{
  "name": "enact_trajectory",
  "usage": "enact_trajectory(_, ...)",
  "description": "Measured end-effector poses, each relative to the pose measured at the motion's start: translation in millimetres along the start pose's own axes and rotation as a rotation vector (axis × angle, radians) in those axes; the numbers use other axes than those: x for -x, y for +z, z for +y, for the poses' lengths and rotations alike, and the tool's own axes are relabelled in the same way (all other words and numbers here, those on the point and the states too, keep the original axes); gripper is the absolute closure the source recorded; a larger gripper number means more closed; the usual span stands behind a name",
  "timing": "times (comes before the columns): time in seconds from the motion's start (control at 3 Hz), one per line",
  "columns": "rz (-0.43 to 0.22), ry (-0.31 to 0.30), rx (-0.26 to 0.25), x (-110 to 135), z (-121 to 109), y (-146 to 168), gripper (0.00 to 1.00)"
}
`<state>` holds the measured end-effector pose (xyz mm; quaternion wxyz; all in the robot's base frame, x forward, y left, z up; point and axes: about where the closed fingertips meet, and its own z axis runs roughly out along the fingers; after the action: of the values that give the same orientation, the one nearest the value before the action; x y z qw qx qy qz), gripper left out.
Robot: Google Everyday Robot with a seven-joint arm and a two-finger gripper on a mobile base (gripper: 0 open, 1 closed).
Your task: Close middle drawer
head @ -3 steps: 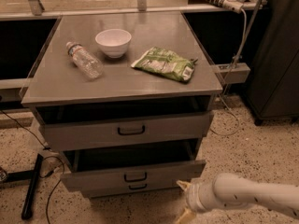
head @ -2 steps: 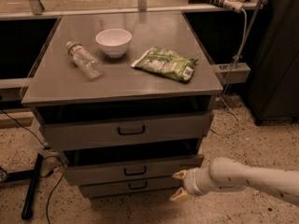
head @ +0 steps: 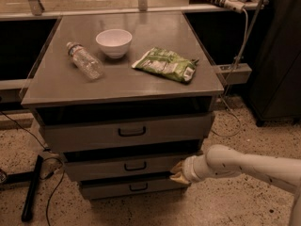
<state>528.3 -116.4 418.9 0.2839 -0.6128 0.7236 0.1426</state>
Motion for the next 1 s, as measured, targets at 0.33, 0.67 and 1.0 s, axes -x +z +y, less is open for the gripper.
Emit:
enact_trajectory(0.33, 0.000, 0.000, 0.000, 0.0, 0.0, 0.0, 0.40)
enact_trajectory(0.67, 0.000, 0.000, 0.000, 0.0, 0.0, 0.1, 0.17)
enact_trajectory(1.0, 0.000, 0.000, 0.000, 0.0, 0.1, 0.1, 0.00)
